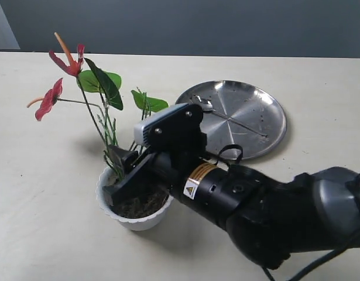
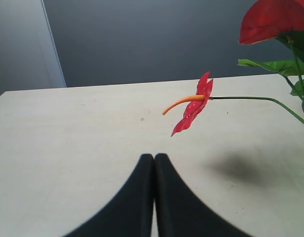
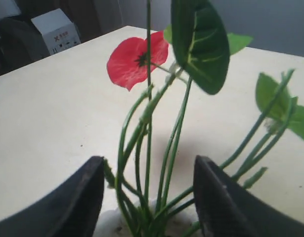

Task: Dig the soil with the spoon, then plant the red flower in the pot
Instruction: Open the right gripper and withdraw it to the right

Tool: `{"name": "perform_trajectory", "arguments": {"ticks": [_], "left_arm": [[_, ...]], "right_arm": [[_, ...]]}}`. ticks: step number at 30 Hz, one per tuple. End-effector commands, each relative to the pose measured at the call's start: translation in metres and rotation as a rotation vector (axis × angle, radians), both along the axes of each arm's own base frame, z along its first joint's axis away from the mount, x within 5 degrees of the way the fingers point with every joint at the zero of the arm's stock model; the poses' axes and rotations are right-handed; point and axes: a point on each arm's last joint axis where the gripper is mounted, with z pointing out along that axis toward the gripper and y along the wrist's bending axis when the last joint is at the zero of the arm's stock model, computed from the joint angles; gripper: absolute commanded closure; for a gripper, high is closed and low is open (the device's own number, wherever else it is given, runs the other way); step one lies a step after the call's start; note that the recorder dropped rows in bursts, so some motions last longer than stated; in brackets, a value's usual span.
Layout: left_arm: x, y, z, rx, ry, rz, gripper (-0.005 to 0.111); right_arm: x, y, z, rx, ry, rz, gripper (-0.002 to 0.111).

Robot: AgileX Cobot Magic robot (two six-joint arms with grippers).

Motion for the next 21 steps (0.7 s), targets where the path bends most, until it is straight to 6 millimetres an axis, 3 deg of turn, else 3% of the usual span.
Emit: {"name": "perform_trajectory", "arguments": {"ticks": [1,2,3,7,10,12,21], "left_arm": [[0.0,0.0,0.0,0.002,-0.002,-0.001,0.106],[0.0,0.0,0.0,0.002,-0.002,-0.001,0.106],[0.0,0.0,0.0,0.002,-0.002,-0.001,0.106],[0.0,0.0,0.0,0.002,-0.002,-0.001,0.106],[0.0,0.0,0.0,0.002,-0.002,-0.001,0.106],[0.0,0.0,0.0,0.002,-0.002,-0.001,0.106],[0.0,0.0,0.0,0.002,-0.002,-0.001,0.106]], "right_arm": [[-0.004,-0.02,0.054,-0.028,-0.078,-0.02,0.074],[-0.006,-0.025,0.065,-0.032,-0.107,-0.017,0.087],[-0.007,-0.037,0.086,-0.018,-0.139,-0.053,0.108],[-0.013,-0.083,0.116,-0.205,-0.137,-0.168,0.109],[-0.018,-0.104,0.12,-0.306,-0.06,-0.21,0.109],[-0.018,-0.116,0.125,-0.339,-0.121,-0.255,0.109],[-0.01,-0.146,0.136,-0.355,-0.15,-0.521,0.109]]}}
